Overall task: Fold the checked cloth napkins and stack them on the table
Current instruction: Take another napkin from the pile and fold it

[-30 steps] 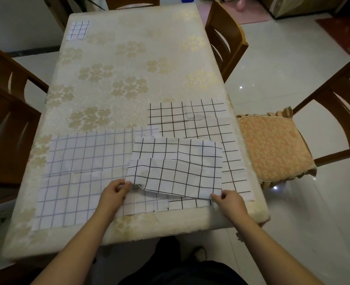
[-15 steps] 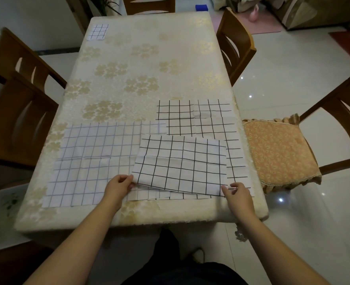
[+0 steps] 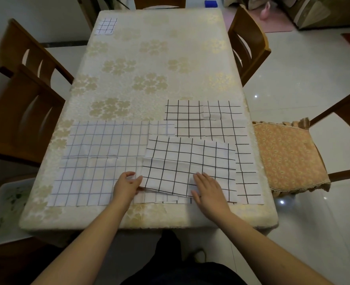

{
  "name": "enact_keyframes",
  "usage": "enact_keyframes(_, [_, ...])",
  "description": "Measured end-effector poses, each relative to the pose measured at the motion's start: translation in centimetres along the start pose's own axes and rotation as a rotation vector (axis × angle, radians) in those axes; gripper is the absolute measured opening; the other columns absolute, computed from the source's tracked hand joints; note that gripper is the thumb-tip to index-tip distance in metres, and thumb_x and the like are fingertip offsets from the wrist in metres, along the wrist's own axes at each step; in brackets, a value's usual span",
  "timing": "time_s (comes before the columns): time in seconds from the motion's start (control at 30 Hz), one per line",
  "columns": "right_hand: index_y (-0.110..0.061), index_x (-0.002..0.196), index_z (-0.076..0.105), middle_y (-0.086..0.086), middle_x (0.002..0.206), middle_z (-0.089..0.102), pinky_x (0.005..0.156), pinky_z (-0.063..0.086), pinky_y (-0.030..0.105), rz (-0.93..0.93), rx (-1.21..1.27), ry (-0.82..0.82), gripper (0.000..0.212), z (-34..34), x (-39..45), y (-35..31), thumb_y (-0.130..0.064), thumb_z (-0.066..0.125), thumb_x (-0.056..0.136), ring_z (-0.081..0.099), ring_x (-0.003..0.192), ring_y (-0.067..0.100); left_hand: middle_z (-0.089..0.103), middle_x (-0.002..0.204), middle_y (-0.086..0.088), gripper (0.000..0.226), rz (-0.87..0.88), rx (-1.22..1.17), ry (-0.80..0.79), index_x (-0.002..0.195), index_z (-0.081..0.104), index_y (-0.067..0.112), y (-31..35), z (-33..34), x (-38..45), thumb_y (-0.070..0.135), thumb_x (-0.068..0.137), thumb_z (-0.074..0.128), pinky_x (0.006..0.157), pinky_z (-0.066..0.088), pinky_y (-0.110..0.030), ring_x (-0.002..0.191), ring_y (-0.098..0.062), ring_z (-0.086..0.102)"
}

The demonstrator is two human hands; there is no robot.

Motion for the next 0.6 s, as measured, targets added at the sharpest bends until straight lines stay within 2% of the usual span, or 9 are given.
enact_keyframes(0.07, [-0.016, 0.156, 0.013, 0.001, 0.164, 0.011, 0.119, -0.004, 0.033, -0.047, -0.055, -0.017, 0.075, 0.6, 1.8, -0.9, -0.052, 0.003, 0.092, 0.005, 0.151, 0.018, 0.069, 0.099, -0.005, 0.042, 0.043, 0.068, -0.025, 0.125, 0.052, 0.023, 0.2, -0.1, 0.5, 0.029, 0.088, 0.07, 0.083, 0.057, -0.039, 0.089, -0.021, 0.067])
enact_keyframes(0.13, [-0.014, 0.155, 0.018, 0.002, 0.163, 0.014, 0.122, 0.009, 0.041, -0.064, -0.084, 0.006, 0.069, 1.0, 3.4, -1.6, -0.049, 0.011, 0.096, 0.009, 0.15, 0.02, 0.069, 0.092, -0.004, 0.038, 0.065, 0.12, -0.044, 0.123, 0.053, 0.023, 0.3, -0.1, 0.8, 0.023, 0.088, 0.069, 0.076, 0.055, -0.032, 0.085, -0.019, 0.066])
enact_keyframes(0.17, [-0.014, 0.155, 0.017, 0.002, 0.163, 0.012, 0.122, 0.009, 0.04, -0.066, -0.082, -0.011, 0.068, 1.3, 4.1, -1.6, -0.049, 0.013, 0.097, 0.008, 0.15, 0.019, 0.069, 0.088, -0.005, 0.036, 0.073, 0.146, -0.052, 0.121, 0.055, 0.023, 0.3, 0.0, 1.0, 0.02, 0.088, 0.068, 0.072, 0.053, -0.029, 0.082, -0.019, 0.066])
enact_keyframes(0.27, [-0.017, 0.156, 0.009, -0.003, 0.161, -0.001, 0.121, -0.007, 0.032, -0.051, -0.086, -0.03, 0.071, 2.2, 5.5, -1.1, -0.057, 0.003, 0.097, 0.0, 0.151, 0.017, 0.066, 0.084, -0.004, 0.029, 0.085, 0.207, -0.058, 0.116, 0.057, 0.022, 0.3, 0.1, 1.1, 0.016, 0.089, 0.067, 0.071, 0.055, -0.03, 0.079, -0.019, 0.065])
enact_keyframes(0.33, [-0.023, 0.156, 0.002, -0.005, 0.161, -0.007, 0.119, -0.009, 0.033, -0.016, -0.114, -0.015, 0.072, 2.2, 5.7, 0.0, -0.061, -0.005, 0.096, -0.007, 0.15, 0.015, 0.065, 0.086, -0.001, 0.024, 0.103, 0.232, -0.047, 0.112, 0.057, 0.021, 0.4, 0.3, 1.1, 0.016, 0.091, 0.065, 0.073, 0.054, -0.03, 0.081, -0.015, 0.064])
enact_keyframes(0.4, [-0.028, 0.155, -0.007, -0.009, 0.16, -0.017, 0.119, -0.012, 0.034, 0.044, -0.127, -0.021, 0.069, 2.3, 5.5, 1.7, -0.061, -0.005, 0.095, -0.016, 0.149, 0.012, 0.063, 0.089, 0.001, 0.022, 0.112, 0.244, -0.046, 0.111, 0.057, 0.022, 0.4, 0.3, 1.0, 0.016, 0.091, 0.065, 0.067, 0.049, -0.023, 0.083, -0.014, 0.063])
enact_keyframes(0.53, [-0.03, 0.155, 0.003, -0.007, 0.163, -0.001, 0.118, -0.009, 0.033, 0.211, -0.169, 0.042, 0.068, 1.2, 4.7, 4.9, -0.061, -0.004, 0.096, -0.003, 0.15, 0.013, 0.061, 0.09, 0.002, 0.023, 0.099, 0.219, -0.073, 0.113, 0.058, 0.019, 0.3, 0.2, 1.3, 0.016, 0.092, 0.065, 0.065, 0.044, -0.018, 0.083, -0.013, 0.062])
enact_keyframes(0.6, [-0.029, 0.155, 0.002, -0.006, 0.163, 0.0, 0.118, -0.01, 0.032, 0.254, -0.159, 0.049, 0.07, 0.9, 4.6, 5.7, -0.063, -0.007, 0.094, -0.003, 0.15, 0.012, 0.06, 0.092, 0.004, 0.025, 0.094, 0.241, -0.085, 0.117, 0.057, 0.018, 0.4, 0.1, 1.3, 0.017, 0.093, 0.063, 0.063, 0.043, -0.016, 0.083, -0.01, 0.06])
Point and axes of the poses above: each hand's wrist, its own x-axis towards the middle knuckle, its own z-axis out of the palm, y = z × x, the point moved 1 cm from there along x, towards the middle knuckle
